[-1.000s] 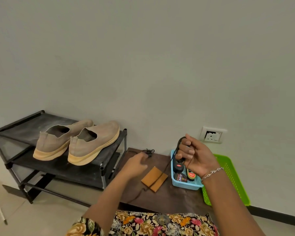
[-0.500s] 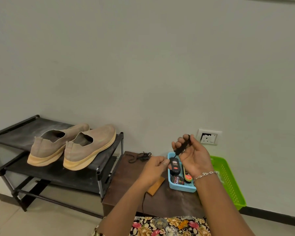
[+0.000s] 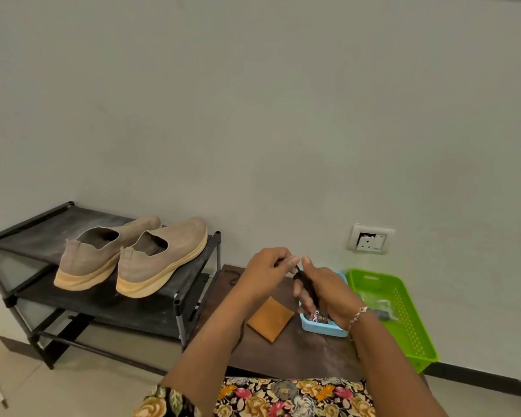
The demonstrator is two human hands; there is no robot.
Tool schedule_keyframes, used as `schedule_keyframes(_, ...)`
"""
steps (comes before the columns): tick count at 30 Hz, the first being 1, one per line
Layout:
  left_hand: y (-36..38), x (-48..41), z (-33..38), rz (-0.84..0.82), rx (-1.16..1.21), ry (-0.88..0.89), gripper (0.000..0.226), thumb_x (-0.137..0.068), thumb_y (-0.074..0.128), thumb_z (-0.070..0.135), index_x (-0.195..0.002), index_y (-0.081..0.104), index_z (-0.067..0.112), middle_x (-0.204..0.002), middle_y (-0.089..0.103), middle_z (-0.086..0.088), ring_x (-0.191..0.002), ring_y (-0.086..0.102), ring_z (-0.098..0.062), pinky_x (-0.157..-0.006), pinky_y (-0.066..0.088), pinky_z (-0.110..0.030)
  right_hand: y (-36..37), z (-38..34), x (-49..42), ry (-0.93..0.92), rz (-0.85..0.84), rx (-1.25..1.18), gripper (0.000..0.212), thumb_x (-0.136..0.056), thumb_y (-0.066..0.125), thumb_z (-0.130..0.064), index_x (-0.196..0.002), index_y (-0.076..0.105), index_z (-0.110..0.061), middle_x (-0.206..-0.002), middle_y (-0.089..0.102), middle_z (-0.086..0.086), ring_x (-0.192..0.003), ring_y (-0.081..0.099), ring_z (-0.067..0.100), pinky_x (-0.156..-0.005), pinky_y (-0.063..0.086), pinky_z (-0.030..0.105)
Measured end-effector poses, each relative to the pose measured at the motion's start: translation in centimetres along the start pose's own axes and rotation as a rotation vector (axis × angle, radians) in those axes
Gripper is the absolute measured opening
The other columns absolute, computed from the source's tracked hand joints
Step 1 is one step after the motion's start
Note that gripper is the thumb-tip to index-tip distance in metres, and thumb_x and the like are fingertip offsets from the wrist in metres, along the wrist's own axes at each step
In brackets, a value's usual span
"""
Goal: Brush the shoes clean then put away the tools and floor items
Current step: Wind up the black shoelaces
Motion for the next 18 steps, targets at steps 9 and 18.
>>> schedule_keyframes(9,1.6,0.9,-2.3,0.052,0.063,-0.043,0.033,-0.094,0.051,0.022,-0.062,0.051,0.018,-0.055,0.042,0.006,-0.054,0.037,-0.008,-0.058,0.03,-0.027,0.4,-1.3,0.2,-0.08,-0.049,-1.077,0.048,-0.085,0.04,-0.038,-0.052,0.058,-0.009,-0.041,0.042,0.0,-0.034,0.041,0.011,-0.049,0.052,0.023)
schedule_keyframes(18,1.5,1.7,-2.7,0.025,-0.18,-0.029,0.032,-0.094,0.049,0.03,-0.061,0.049,0.029,-0.059,0.049,0.006,-0.06,0.046,-0.01,-0.061,0.037,-0.026,-0.9,-0.3,-0.7,-0.256,0.245,-0.676,0.042,-0.1,0.026,-0.029,-0.094,0.059,-0.004,-0.078,0.07,0.009,-0.075,0.067,0.019,-0.071,0.055,0.022)
Point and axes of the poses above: each hand's wrist, its own x-axis away from the middle knuckle, its own y-axis out of the palm, z = x × y, the point moved 3 cm from there along -x, towards the middle knuckle
